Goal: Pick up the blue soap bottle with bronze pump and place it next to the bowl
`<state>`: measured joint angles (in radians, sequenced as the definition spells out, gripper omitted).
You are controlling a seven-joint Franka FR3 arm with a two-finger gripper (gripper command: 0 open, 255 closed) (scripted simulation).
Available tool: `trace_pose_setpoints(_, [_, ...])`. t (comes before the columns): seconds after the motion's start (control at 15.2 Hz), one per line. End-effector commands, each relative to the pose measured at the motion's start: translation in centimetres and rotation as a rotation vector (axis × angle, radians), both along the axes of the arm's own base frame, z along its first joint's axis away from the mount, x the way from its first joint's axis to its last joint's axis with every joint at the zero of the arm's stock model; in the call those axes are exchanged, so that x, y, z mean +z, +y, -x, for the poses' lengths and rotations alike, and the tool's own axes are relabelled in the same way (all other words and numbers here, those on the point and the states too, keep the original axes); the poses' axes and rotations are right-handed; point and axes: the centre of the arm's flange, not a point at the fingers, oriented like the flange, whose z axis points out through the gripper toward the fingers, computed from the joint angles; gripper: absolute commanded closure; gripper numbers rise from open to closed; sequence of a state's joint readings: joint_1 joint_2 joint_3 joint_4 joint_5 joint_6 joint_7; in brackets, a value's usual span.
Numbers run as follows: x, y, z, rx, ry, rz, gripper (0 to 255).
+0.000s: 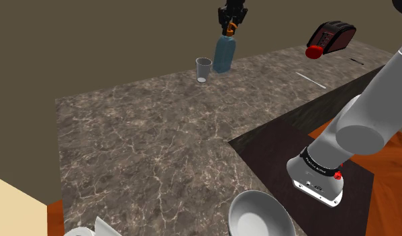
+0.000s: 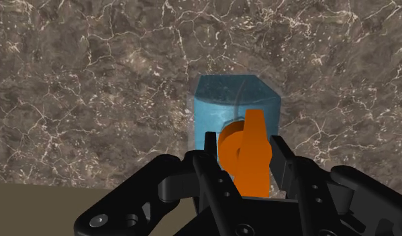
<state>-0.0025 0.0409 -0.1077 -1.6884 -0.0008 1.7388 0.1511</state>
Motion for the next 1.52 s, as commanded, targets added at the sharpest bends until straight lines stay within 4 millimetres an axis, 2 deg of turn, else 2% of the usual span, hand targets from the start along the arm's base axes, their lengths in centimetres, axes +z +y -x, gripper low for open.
trace_pose_setpoints(0.0, [1.2, 0.0, 0.0, 0.0, 0.0, 0.0, 255])
trace_pose_setpoints(1.45, [12.8, 0.0, 0.0, 0.0, 0.0, 0.0, 255])
